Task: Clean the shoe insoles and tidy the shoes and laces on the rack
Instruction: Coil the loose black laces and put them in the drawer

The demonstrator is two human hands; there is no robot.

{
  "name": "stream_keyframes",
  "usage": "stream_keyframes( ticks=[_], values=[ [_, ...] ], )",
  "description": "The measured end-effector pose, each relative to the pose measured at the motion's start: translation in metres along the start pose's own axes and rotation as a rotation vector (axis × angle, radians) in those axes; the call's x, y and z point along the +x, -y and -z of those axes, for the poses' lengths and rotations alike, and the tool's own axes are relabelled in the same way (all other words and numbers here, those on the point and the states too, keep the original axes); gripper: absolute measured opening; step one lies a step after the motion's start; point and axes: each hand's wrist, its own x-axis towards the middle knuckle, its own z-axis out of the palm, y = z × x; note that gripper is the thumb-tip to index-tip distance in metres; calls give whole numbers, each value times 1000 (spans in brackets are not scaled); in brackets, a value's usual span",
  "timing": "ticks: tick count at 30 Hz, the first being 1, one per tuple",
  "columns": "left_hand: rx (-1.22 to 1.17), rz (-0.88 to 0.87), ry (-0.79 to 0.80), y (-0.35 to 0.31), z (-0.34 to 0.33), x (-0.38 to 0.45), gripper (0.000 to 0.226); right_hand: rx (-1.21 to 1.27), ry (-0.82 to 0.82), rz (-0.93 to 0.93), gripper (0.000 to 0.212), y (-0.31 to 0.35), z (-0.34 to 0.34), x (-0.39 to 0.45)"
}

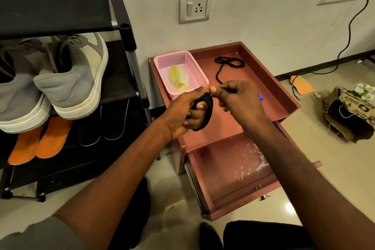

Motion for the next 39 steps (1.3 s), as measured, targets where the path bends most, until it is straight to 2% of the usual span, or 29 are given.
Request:
stream_keyframes(
  ticks=[2,5,7,10,13,16,19,23,27,31,36,39],
  values=[
    [-124,7,6,3,1,2,57,39,35,-98,15,3,-2,-3],
    [-330,-46,-45,8,1,6,57,166,205,-303,17,10,-7,-8],
    [-432,-86,-89,10,1,8,59,217,278,-344,20,13,-11,-9],
    [-538,-128,-155,12,5,11,59,213,301,-308,25,15,-12,-9],
    [-540,-142,-159,14,7,13,59,135,309,-216,22,12,-15,-12],
    [-497,-112,-113,17,8,14,57,92,197,-180,13,4,-18,-12],
    [-430,-26,-46,18,6,12,55,-170,101,-86,18,-5,-15,-9],
    [-196,63,-60,23,9,10,32,-371,109,-142,18,-16,4,-12],
    [196,183,-97,43,-6,11,33,-484,273,-310,12,-40,27,-20],
    [585,292,-45,72,-27,12,50,-557,372,-527,19,-72,28,-33],
    [967,376,8,103,-30,13,31,-650,614,-761,15,-111,0,-49],
    [1051,428,59,113,-25,11,31,-645,670,-845,29,-138,-15,-54]
  ],
)
